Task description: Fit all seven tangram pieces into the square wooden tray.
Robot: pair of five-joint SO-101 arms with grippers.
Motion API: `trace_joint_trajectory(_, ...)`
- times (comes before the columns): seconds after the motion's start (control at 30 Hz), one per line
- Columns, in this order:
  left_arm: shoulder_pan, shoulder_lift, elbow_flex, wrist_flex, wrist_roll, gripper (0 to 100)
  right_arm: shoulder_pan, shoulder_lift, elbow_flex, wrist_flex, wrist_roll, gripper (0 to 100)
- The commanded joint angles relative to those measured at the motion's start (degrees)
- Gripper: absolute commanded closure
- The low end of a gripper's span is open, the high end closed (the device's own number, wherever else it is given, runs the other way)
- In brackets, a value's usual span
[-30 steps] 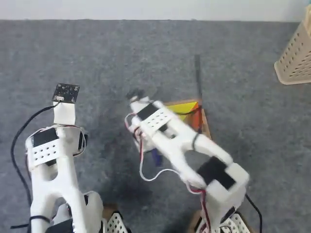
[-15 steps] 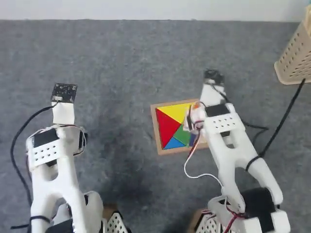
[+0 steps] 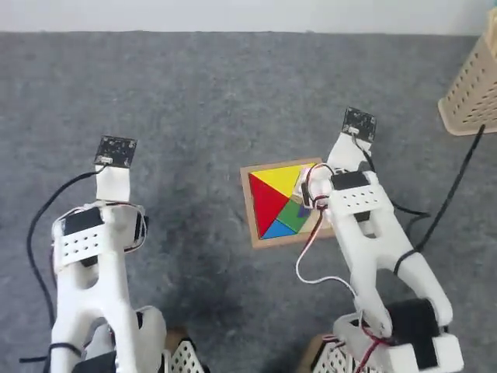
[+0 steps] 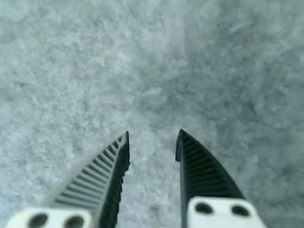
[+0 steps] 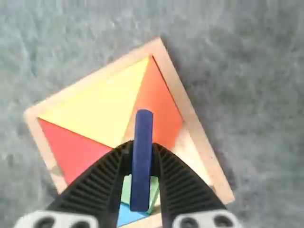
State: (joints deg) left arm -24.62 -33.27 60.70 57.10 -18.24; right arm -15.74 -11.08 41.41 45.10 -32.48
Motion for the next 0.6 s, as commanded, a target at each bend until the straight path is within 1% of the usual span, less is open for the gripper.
trace_joint_trajectory(0.0,0.3,0.1,-0.2,-1.0,0.7,85,-0.3,1.5,-0.8,-1.9,-1.1,99.1)
trace_joint_trajectory(0.03,0.3,0.2,-0.2,-1.0,0.7,85,-0.3,1.7,-1.0,-1.8,-1.1,98.1)
trace_joint_trajectory(0.17,0.3,0.3,-0.2,-1.0,0.7,85,-0.3,1.7,-0.8,-0.9,-0.9,88.3)
trace_joint_trajectory(0.23,0.3,0.3,-0.2,-1.0,0.7,85,-0.7,1.7,-0.8,0.4,-1.0,85.2)
trace_joint_trajectory(0.5,0.3,0.4,-0.2,-1.0,0.7,85,-0.2,1.5,-1.1,1.3,-0.7,85.1)
trace_joint_trajectory(0.57,0.3,0.4,-0.2,-1.0,0.7,85,-0.2,0.0,-1.1,3.0,-0.7,85.1)
